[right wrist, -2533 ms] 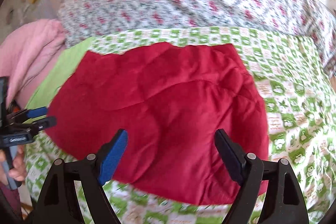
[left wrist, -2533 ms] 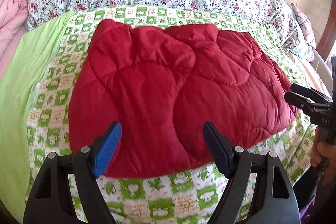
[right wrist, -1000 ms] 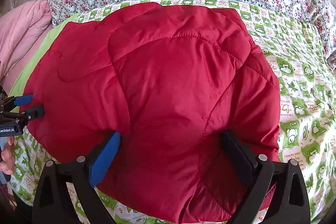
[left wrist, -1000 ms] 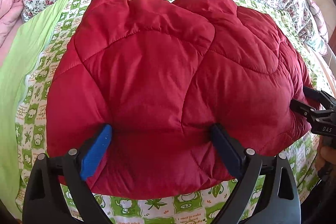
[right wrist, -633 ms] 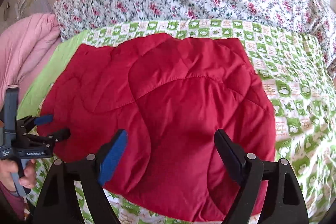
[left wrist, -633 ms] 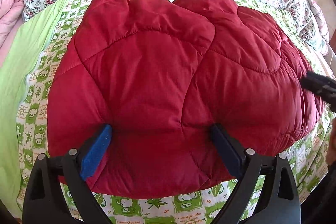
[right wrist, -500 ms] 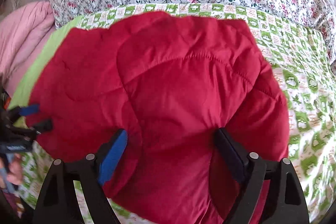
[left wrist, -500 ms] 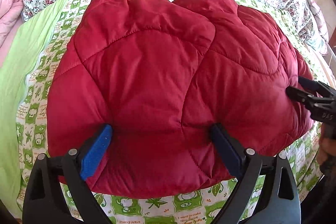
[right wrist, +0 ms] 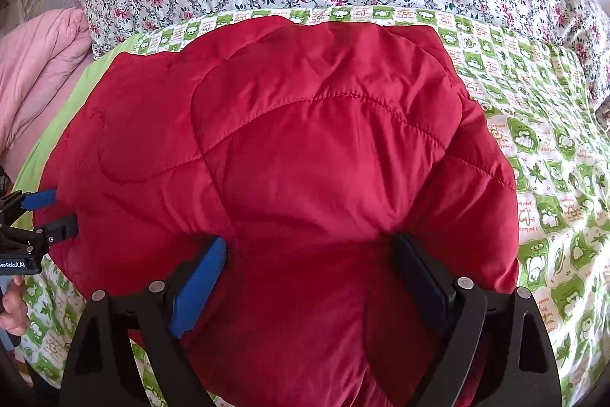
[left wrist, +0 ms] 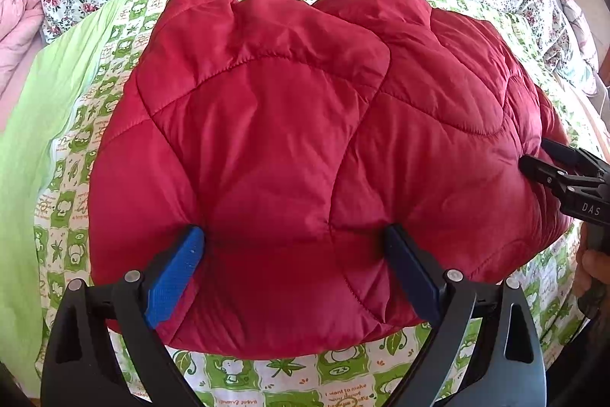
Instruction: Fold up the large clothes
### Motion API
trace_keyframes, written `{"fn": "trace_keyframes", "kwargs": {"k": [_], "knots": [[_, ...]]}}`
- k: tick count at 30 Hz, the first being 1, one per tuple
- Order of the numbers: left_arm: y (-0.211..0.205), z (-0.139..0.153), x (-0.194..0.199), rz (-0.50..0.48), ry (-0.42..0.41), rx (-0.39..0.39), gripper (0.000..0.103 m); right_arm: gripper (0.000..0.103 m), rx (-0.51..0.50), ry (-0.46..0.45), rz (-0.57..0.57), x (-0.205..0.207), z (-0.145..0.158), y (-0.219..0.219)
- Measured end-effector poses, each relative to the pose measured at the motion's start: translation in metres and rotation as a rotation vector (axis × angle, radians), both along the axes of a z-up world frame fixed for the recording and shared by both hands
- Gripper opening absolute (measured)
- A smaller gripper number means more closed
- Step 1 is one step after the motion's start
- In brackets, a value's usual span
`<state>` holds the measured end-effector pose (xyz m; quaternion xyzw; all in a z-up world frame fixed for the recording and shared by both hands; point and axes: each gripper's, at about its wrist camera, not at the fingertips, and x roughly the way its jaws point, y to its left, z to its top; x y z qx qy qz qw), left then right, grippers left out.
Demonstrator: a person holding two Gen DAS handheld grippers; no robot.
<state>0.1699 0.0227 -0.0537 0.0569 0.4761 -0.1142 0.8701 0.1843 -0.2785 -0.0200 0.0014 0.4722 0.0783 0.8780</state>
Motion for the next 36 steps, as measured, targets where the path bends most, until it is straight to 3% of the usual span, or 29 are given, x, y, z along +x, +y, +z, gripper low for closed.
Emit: {"fn": "trace_keyframes", "kwargs": {"k": [8, 16, 20, 22, 25, 28, 36], "knots": [[0.000, 0.010, -0.013, 0.007, -0.011, 0.007, 0.093, 0.090, -0.010, 0.003, -0.015, -0.010, 0.007, -0.002], [0.000, 0.030, -0.022, -0.009, -0.051, -0.046, 0.093, 0.088, 0.014, -0.019, -0.018, -0.027, 0.024, -0.005], [0.001, 0.043, 0.005, 0.005, -0.090, -0.028, 0.093, 0.088, 0.042, -0.048, -0.001, -0.011, 0.038, -0.005], [0.006, 0.038, 0.033, 0.038, -0.053, -0.037, 0.087, 0.088, 0.066, -0.042, 0.014, 0.009, 0.041, -0.002], [0.016, 0.021, 0.067, 0.061, 0.021, -0.068, 0.086, 0.089, 0.080, 0.016, 0.036, 0.045, 0.029, 0.002], [0.010, 0.015, 0.087, 0.048, 0.043, -0.037, 0.087, 0.089, 0.037, 0.050, 0.024, 0.068, 0.018, 0.001], [-0.003, -0.002, 0.129, 0.056, 0.065, 0.006, 0.088, 0.089, 0.043, 0.103, -0.038, 0.102, -0.002, -0.013]]}}
